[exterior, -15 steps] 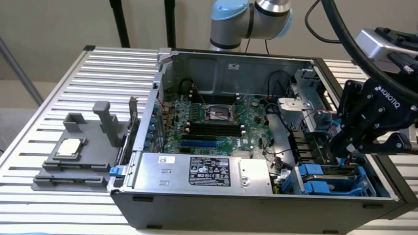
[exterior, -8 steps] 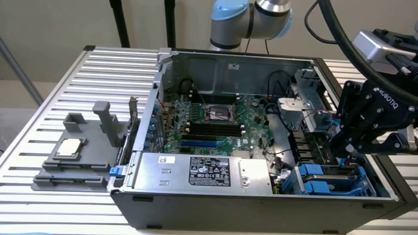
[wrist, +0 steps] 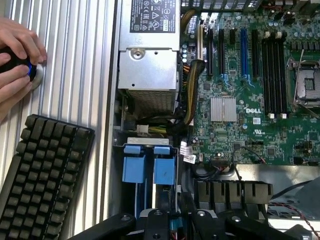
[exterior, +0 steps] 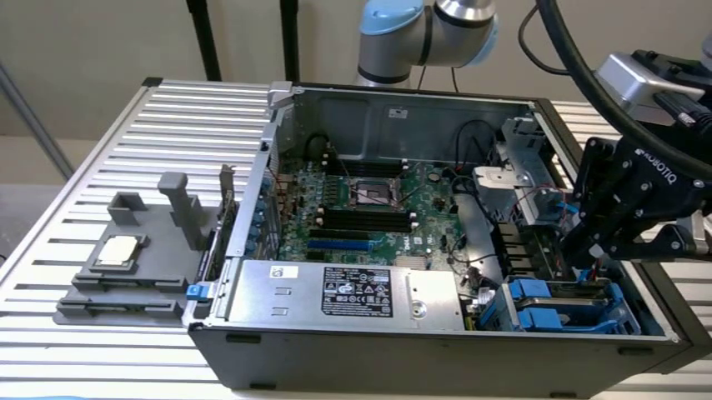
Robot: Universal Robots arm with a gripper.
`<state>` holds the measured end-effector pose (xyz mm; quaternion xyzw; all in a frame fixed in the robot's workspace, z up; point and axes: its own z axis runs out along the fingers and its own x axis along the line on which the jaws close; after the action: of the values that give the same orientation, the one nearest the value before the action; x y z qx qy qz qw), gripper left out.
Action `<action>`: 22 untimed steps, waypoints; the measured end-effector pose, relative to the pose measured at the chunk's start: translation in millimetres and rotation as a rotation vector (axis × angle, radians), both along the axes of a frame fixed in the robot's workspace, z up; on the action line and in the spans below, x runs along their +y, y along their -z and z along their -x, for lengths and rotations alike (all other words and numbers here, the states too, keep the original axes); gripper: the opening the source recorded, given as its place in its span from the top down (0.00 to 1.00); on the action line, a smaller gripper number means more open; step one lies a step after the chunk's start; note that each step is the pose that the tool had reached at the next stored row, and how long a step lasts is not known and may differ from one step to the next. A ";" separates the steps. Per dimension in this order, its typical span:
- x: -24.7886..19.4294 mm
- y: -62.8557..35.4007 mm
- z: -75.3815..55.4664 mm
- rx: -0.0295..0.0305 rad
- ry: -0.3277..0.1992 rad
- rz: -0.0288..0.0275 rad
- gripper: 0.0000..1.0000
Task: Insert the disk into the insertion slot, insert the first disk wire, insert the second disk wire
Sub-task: 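Insert the second disk wire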
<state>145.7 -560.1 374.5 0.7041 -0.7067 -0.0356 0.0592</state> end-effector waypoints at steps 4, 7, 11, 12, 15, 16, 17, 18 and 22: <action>1.4 1.8 -0.1 -0.0048 0.000 0.0030 0.75; 2.2 3.5 -0.1 -0.0082 0.000 0.0038 0.78; 2.3 5.0 -0.1 -0.0111 0.000 0.0042 0.84; 2.3 5.6 -0.1 -0.0118 0.000 0.0040 0.84; -0.4 6.5 1.5 -0.0152 0.000 -0.0012 0.84; -1.5 7.4 1.6 -0.0161 0.000 -0.0048 0.84; -2.2 8.6 1.6 -0.0173 0.000 -0.0077 0.84; -3.1 10.1 1.6 -0.0175 0.000 -0.0104 0.84; -6.5 17.3 1.7 -0.0176 0.000 -0.0184 0.84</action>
<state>144.1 -566.7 357.2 0.7049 -0.7069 -0.0359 0.0466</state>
